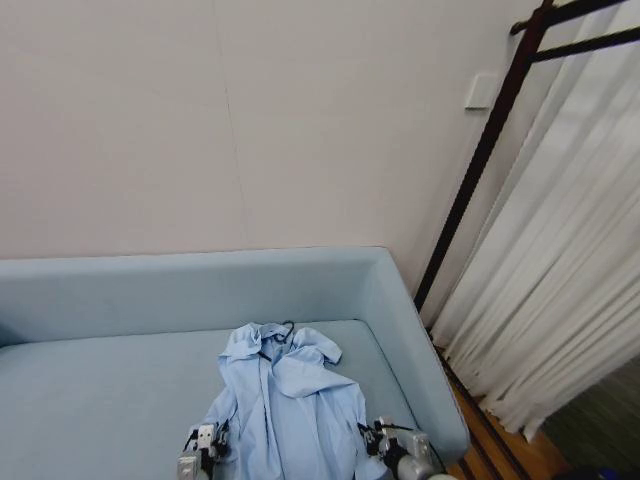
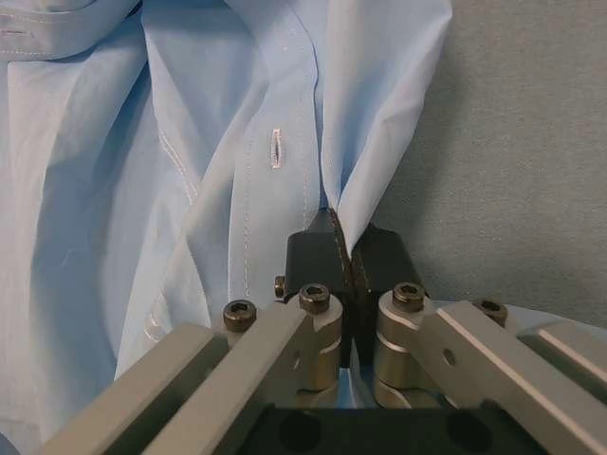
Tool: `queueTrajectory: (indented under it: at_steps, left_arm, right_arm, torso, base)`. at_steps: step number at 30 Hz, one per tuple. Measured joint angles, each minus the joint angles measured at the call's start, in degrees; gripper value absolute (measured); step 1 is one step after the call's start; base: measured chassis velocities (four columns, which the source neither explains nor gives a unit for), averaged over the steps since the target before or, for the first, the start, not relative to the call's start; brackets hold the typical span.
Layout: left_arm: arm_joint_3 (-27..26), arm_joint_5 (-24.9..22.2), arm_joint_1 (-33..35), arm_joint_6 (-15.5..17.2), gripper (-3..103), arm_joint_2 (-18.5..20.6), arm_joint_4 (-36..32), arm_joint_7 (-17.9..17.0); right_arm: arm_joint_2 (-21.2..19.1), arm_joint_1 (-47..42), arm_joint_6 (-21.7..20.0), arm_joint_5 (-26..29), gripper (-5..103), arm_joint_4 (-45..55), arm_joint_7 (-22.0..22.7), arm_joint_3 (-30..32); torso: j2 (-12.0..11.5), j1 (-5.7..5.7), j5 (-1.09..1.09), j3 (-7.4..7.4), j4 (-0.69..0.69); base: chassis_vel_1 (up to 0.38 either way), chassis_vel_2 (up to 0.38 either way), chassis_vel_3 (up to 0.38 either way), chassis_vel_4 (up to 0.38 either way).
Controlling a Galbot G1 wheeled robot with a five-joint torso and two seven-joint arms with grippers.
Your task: Pick up the clothes from the sofa and hang them on the clothes hanger.
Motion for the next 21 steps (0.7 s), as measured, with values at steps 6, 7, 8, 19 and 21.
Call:
queueTrajectory:
  at_steps: [6, 7, 8, 19, 21]
  left_arm:
    - [0.01, 0.19, 0.49, -0.61, 1, -0.16, -0.25, -0.12]
    - [0.01, 0.19, 0.49, -0.61, 1, -0.16, -0.25, -0.12]
    - [-0.05, 0.32, 0.96, -0.73, 0, -0.15, -0.84, -0.24]
    - [-0.66, 3.54, 9.98, 1.86, 0, -0.38, -14.08, -5.78]
    - [-0.68, 4.40, 11.39, 2.57, 0, -0.65, -16.69, -6.80]
  right_arm:
    - [0.01, 0.45, 0.02, -0.03, 0, 0.25, 0.50, -0.78]
    - [0.01, 0.45, 0.02, -0.03, 0, 0.25, 0.50, -0.78]
    - [-0.14, 0.39, 0.02, -0.03, 0, 0.68, 0.57, -0.84]
    - [-3.60, -2.31, 0.03, -1.89, 0, 7.03, 0.61, -5.62]
    - [-4.09, -1.87, 0.03, -2.83, 0, 8.25, 0.77, -8.07]
  torso:
    - [0.00, 0.00, 0.00, 0.00, 0.00]
    - [0.00, 0.00, 0.00, 0.00, 0.00]
    - [0.00, 0.00, 0.00, 0.01, 0.00]
    - [0.00, 0.00, -0.01, 0.00, 0.00]
    - [0.00, 0.00, -0.01, 0.00, 0.00]
  base:
    - [0.000, 0.000, 0.000, 0.000]
    - [0.000, 0.000, 0.000, 0.000]
    - [0.000, 0.000, 0.000, 0.000]
    - [0.000, 0.000, 0.000, 0.000]
    - [0.000, 0.000, 0.000, 0.000]
